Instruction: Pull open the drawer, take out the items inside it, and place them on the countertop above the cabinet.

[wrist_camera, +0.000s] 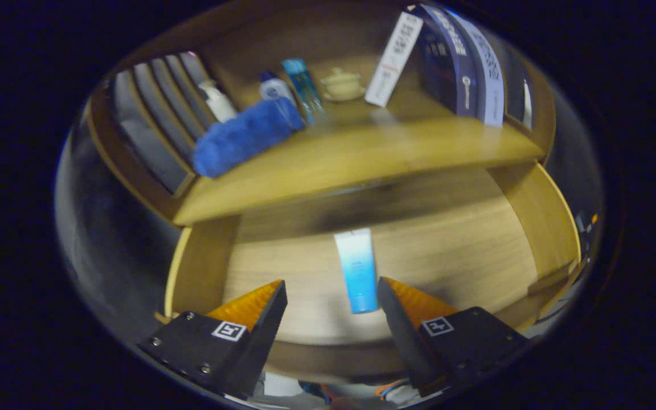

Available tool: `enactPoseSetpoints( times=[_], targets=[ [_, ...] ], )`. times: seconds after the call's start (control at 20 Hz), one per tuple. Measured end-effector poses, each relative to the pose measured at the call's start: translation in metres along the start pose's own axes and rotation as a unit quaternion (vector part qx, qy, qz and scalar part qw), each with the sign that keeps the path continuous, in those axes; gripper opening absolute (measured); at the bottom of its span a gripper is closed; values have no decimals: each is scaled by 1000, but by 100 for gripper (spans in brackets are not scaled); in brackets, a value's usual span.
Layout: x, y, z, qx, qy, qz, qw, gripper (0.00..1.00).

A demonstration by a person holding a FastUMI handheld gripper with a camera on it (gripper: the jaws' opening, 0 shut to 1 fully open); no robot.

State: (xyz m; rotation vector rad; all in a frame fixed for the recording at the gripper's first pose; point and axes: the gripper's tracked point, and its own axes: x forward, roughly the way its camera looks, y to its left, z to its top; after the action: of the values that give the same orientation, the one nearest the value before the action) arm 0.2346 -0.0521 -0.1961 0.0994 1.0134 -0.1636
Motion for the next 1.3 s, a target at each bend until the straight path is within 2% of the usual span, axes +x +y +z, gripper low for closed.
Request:
enactPoseSetpoints(
  times=[0.05,0.1,0.2,0.25,0.4,0.45,0.6,0.65,0.75,0.8,0.95,1.15,1.3],
  targets=[
    [13,-11,0,-8,17,-24,1000,94],
    [24,-14,0,-9,26,-41,999,88],
    [38,-15,-6,-8,60,-38,997,77],
    [41,-11,-10,-9,77,-25,997,76],
    [43,-7,-22,-21,121,-9,992,44],
    [48,-6,-16,-24,101,-10,995,45],
    [48,-7,-18,-30,96,-10,995,37],
    [47,-4,-17,-29,85,-1,996,37],
    [40,13,-10,-29,48,54,997,36],
    [36,18,-6,-30,26,69,997,37],
    [30,21,-12,-27,9,92,995,36],
    [4,35,9,-4,-71,122,990,37],
    [-12,41,22,24,-103,143,984,36]
  ],
)
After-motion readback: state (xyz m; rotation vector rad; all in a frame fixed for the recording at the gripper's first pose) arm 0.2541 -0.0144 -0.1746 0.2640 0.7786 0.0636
